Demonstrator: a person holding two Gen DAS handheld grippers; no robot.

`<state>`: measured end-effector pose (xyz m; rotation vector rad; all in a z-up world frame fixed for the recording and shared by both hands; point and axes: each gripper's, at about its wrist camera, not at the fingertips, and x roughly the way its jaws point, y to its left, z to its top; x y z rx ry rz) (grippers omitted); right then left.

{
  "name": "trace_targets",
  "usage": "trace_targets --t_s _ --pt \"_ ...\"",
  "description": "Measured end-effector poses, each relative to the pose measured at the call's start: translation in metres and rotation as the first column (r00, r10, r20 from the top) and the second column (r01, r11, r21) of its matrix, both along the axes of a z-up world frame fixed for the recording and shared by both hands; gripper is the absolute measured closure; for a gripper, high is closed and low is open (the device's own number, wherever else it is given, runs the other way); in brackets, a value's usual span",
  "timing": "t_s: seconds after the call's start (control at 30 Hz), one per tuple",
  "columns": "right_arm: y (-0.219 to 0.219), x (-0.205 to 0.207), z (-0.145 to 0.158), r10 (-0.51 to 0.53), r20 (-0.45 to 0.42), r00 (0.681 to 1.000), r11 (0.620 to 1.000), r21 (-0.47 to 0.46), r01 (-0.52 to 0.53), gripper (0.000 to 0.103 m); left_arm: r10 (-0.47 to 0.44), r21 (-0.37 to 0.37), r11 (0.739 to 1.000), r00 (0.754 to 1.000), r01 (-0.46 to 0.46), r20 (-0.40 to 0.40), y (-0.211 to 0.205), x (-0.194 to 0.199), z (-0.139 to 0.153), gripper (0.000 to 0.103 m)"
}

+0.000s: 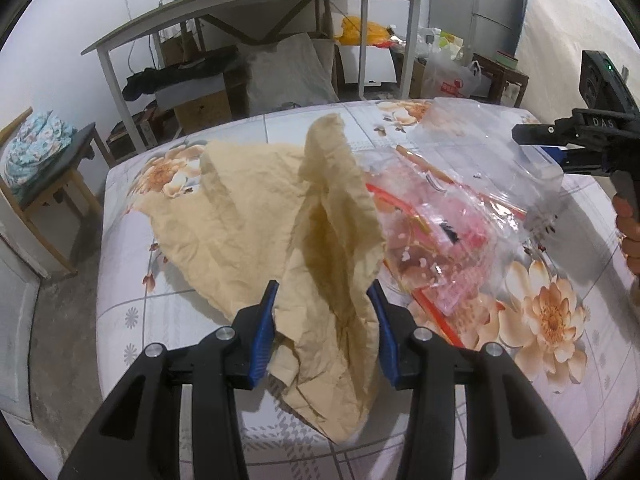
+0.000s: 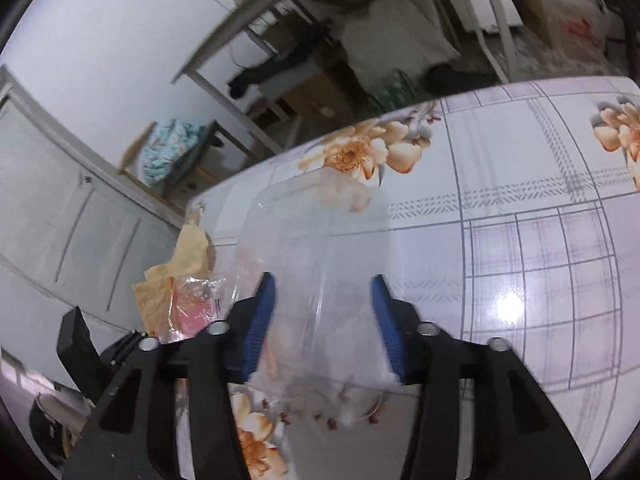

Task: Collect trash
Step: 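Close the left gripper firmly on the tan cloth while the right holds the container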

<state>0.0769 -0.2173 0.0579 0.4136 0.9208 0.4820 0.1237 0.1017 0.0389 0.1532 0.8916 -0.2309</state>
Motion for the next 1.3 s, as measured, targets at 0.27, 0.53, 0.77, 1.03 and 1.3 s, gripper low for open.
trace_targets --t_s 0.27,0.53,0.77,1.03,1.3 --pt "-0.001 0.001 -0.01 0.08 -0.08 0.994 0.995 0.066 -0.075 0.039 0.021 0.004 1.0 1.0 -0.021 0.0 -0.001 -0.008 -0.002 0.061" --pt "0.0 -0.01 -0.009 0.091 -0.094 0.991 0.994 0.062 -0.086 0.04 0.027 -0.008 1.0 1.0 -0.027 -0.007 -0.002 -0.014 -0.002 0.061" --pt "0.005 0.003 -0.007 0.154 -0.063 0.986 0.988 0.035 -0.153 0.036 0.04 -0.021 0.999 0.999 -0.04 -0.008 0.0 -0.012 -0.003 0.06" --pt "0.008 0.008 -0.006 0.156 -0.08 0.985 0.988 0.018 -0.155 0.034 0.056 -0.027 0.998 0.998 -0.056 -0.013 -0.001 -0.013 -0.004 0.059" --pt "0.011 0.018 0.001 0.175 -0.127 0.976 0.985 0.009 -0.175 0.025 0.07 -0.134 0.988 0.996 -0.078 -0.058 0.018 -0.018 0.002 0.033"
